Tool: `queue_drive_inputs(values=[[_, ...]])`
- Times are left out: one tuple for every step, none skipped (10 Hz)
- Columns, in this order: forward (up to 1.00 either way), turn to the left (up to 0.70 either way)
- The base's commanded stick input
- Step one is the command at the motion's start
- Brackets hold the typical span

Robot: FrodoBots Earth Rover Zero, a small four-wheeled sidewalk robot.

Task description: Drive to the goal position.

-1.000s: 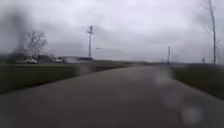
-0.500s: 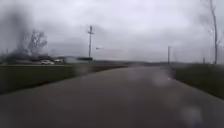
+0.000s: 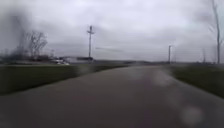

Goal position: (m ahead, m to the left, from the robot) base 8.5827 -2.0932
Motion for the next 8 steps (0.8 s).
queue_drive_inputs(values=[[0.50,-0.51],[0.50,-0.51],[0.50,-0.51],[0.50,-0.51],[0.50,-0.51],[0.50,-0.51],[0.50,-0.51],[0.50,-0.51]])
